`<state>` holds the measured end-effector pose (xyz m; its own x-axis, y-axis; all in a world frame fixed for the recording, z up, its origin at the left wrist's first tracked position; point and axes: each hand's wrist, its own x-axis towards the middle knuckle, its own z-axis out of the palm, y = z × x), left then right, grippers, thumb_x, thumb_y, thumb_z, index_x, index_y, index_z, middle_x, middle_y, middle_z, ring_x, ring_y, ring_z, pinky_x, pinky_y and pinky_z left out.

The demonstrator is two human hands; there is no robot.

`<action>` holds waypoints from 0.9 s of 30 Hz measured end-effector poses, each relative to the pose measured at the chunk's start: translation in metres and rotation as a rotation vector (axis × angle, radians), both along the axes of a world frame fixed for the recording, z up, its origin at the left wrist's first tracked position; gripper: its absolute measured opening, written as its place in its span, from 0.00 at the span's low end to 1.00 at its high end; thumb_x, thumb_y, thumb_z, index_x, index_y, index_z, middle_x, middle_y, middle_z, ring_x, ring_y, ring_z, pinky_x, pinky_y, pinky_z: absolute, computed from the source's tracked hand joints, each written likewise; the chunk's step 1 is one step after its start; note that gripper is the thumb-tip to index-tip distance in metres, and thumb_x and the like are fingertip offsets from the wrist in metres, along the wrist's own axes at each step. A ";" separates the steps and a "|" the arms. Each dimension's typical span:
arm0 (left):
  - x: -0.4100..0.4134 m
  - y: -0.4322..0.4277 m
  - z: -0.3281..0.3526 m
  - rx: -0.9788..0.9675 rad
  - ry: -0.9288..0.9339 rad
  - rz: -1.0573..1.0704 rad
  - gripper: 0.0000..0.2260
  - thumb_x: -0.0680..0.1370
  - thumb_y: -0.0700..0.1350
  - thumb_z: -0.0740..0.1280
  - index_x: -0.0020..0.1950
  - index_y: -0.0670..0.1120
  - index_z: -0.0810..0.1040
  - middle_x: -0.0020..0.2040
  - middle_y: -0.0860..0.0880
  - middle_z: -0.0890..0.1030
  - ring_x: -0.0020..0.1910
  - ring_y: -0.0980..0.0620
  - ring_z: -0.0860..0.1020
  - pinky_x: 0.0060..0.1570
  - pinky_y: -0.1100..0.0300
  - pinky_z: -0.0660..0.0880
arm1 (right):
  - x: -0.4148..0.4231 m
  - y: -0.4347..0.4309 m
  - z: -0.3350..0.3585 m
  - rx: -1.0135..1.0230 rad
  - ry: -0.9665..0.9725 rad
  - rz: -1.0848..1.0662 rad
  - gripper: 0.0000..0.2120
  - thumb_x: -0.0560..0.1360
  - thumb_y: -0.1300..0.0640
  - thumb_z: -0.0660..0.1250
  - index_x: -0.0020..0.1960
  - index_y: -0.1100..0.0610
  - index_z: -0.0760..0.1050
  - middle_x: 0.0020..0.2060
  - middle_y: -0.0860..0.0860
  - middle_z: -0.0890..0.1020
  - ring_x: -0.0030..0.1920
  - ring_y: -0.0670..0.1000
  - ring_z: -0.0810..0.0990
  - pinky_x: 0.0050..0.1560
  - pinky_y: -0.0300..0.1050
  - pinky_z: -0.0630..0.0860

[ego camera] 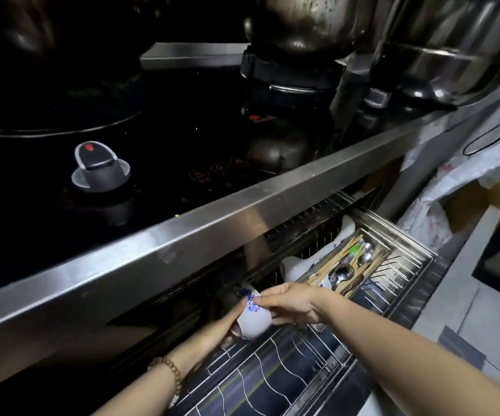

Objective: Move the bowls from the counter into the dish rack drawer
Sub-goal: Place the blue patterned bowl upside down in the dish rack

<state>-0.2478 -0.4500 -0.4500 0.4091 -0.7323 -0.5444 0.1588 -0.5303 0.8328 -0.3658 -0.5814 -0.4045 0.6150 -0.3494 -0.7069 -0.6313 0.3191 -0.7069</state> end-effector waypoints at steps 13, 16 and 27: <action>0.003 -0.014 -0.022 -0.039 -0.056 0.054 0.39 0.64 0.66 0.69 0.69 0.47 0.68 0.63 0.39 0.76 0.57 0.40 0.78 0.25 0.71 0.73 | 0.002 -0.005 -0.028 -0.023 -0.016 -0.104 0.11 0.74 0.57 0.68 0.55 0.57 0.79 0.41 0.49 0.82 0.41 0.43 0.80 0.37 0.31 0.77; 0.000 -0.019 -0.028 -0.035 -0.094 0.095 0.29 0.71 0.58 0.69 0.69 0.48 0.68 0.63 0.40 0.75 0.58 0.41 0.77 0.33 0.69 0.73 | 0.000 -0.006 -0.033 -0.058 -0.008 -0.101 0.15 0.74 0.56 0.68 0.59 0.60 0.77 0.42 0.50 0.82 0.42 0.44 0.79 0.40 0.33 0.77; 0.001 -0.002 -0.017 -0.028 -0.190 0.064 0.22 0.73 0.53 0.69 0.62 0.43 0.74 0.58 0.46 0.79 0.45 0.53 0.79 0.29 0.77 0.70 | -0.003 -0.007 -0.012 -0.216 0.043 -0.029 0.13 0.74 0.58 0.69 0.57 0.61 0.77 0.37 0.52 0.84 0.34 0.44 0.79 0.27 0.31 0.72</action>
<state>-0.2471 -0.4515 -0.4666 0.5492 -0.7151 -0.4325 0.0300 -0.5003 0.8653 -0.3684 -0.5885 -0.4161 0.5738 -0.5121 -0.6391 -0.6550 0.1816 -0.7335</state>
